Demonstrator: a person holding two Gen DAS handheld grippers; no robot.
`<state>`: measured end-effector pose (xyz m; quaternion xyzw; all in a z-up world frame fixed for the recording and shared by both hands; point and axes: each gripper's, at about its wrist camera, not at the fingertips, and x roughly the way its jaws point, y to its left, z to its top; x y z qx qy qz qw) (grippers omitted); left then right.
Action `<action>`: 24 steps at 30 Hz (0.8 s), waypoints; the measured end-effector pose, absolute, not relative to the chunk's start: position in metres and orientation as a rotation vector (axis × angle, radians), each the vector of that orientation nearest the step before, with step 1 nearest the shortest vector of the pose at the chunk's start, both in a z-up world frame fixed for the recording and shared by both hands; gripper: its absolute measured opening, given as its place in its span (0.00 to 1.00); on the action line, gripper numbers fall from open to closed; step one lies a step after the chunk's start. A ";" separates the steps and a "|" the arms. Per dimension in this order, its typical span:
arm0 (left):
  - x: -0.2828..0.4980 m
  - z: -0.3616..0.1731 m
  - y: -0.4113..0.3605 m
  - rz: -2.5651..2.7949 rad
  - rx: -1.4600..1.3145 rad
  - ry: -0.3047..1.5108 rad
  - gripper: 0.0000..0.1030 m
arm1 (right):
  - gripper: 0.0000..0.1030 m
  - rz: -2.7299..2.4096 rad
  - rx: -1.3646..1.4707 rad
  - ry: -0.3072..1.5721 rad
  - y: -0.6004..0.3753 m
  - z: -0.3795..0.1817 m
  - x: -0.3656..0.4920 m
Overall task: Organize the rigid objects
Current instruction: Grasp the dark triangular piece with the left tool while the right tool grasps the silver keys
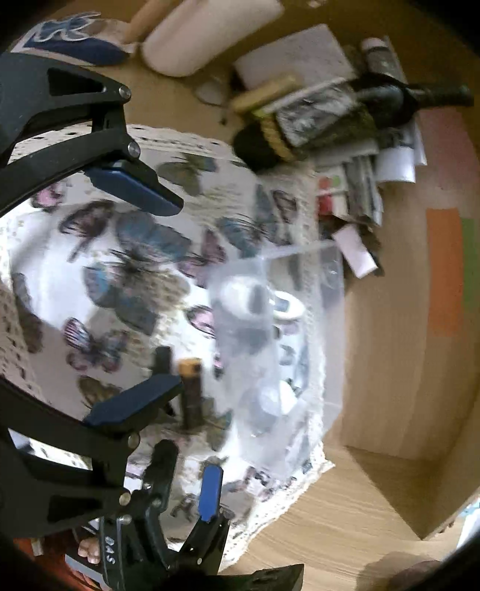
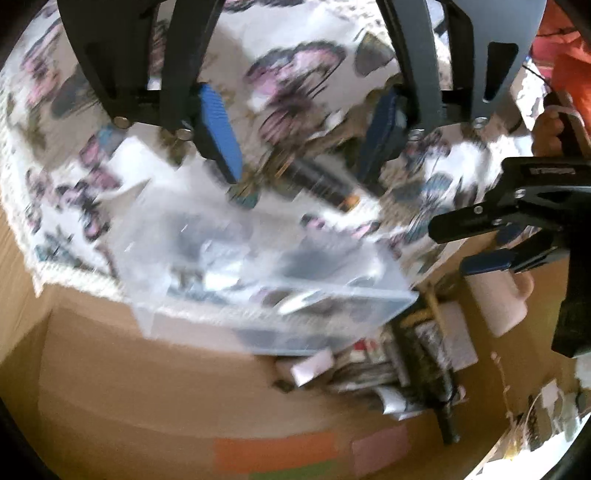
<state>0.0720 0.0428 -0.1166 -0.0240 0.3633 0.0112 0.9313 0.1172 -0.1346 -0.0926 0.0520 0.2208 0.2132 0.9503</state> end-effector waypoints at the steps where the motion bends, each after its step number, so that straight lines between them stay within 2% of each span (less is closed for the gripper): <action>1: 0.069 -0.120 0.045 0.025 -0.055 0.752 0.86 | 0.69 0.443 0.096 0.459 -0.129 -0.096 0.117; 7: 0.057 -0.129 0.048 0.028 -0.070 0.769 0.86 | 0.69 0.434 0.017 0.528 -0.106 -0.107 0.128; 10: 0.057 -0.129 0.043 0.005 -0.070 0.770 0.86 | 0.65 0.432 0.027 0.557 -0.112 -0.112 0.131; 16: 0.065 -0.129 0.019 -0.068 -0.050 0.781 0.86 | 0.39 0.373 0.028 0.563 -0.138 -0.120 0.126; 18: 0.069 -0.131 0.007 -0.105 -0.045 0.793 0.85 | 0.38 0.354 0.036 0.561 -0.148 -0.122 0.122; 19: 0.072 -0.132 0.001 -0.122 -0.044 0.802 0.84 | 0.38 0.341 0.041 0.560 -0.153 -0.124 0.120; 23: 0.082 -0.139 -0.021 -0.176 -0.041 0.848 0.68 | 0.37 0.312 0.071 0.557 -0.173 -0.129 0.114; 24: 0.084 -0.141 -0.025 -0.185 -0.041 0.861 0.66 | 0.37 0.310 0.079 0.551 -0.178 -0.129 0.113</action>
